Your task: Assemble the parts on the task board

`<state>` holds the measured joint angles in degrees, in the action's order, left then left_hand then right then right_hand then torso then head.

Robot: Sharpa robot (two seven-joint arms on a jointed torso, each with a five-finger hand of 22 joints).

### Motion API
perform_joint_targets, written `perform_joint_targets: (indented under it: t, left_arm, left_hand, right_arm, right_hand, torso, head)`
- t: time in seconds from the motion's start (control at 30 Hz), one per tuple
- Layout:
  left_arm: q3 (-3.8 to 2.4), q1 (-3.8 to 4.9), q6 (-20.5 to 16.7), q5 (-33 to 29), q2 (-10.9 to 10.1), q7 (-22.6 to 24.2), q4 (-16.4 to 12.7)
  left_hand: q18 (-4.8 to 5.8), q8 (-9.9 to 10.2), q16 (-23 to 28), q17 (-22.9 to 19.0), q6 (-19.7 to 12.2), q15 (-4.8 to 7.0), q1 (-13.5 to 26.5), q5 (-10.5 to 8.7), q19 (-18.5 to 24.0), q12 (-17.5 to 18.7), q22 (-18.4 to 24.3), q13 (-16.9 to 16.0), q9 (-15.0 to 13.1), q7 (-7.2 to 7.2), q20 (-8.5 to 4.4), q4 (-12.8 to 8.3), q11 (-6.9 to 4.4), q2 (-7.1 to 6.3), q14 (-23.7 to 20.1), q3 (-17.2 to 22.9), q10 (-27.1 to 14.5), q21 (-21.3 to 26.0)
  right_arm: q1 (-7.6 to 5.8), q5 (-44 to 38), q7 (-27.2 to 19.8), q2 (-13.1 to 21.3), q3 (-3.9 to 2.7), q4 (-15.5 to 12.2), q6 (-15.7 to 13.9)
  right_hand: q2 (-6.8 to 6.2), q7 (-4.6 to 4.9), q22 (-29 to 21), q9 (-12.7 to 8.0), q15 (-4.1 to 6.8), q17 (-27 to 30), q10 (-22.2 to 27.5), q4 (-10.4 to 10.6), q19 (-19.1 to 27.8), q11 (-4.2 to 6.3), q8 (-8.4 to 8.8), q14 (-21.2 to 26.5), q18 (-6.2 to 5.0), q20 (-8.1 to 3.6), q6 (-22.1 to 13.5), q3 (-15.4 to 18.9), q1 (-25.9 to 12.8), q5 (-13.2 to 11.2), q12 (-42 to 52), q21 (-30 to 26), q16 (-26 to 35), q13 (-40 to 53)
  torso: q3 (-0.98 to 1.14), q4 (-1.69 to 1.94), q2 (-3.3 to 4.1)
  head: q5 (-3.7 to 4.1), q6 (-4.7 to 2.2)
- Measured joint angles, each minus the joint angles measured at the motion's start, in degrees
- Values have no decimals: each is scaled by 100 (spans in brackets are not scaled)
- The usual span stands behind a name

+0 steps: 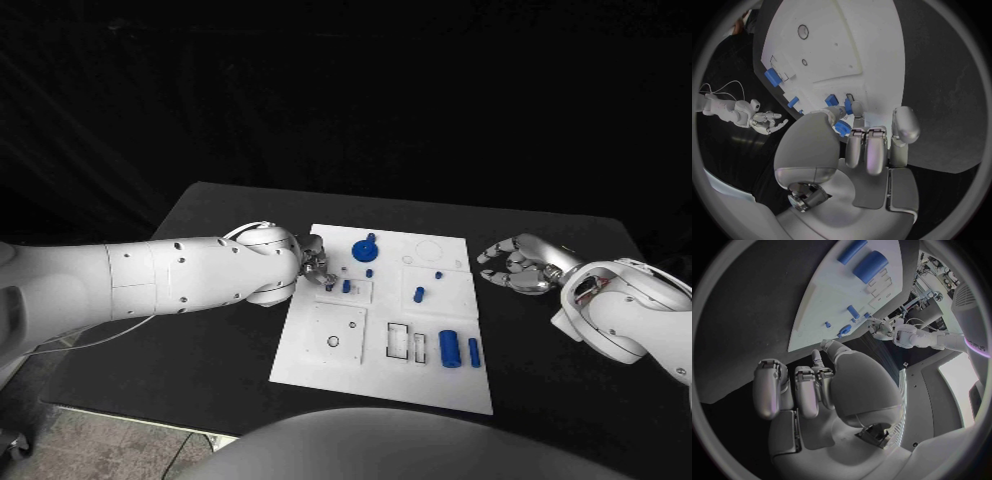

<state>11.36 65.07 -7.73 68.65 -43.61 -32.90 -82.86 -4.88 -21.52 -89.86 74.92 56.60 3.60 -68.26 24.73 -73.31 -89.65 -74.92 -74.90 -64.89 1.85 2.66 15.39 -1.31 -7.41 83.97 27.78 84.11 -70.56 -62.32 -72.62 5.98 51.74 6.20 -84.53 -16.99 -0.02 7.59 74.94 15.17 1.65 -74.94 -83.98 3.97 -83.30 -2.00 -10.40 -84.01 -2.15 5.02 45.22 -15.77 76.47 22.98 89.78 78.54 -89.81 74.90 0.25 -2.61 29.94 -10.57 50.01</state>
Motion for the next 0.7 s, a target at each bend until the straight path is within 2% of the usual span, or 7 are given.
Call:
perform_joint_targets:
  t: [0.7]
  left_arm:
    - [7,-14,18,1,-80,-2,-58]
  left_hand:
    - [0,3,0,-1,0,0,38,-18,0,0,1,0,0,1,0,-17,0,8,0,17,0,22]
  right_arm:
    - [5,22,5,-2,0,9,11]
  right_hand:
    - [0,0,-2,1,0,2,0,0,0,0,0,0,0,0,0,0,0,0,0,0,0,0]
  torso:
    - [-2,9,-2]
  head:
    - [-20,0]
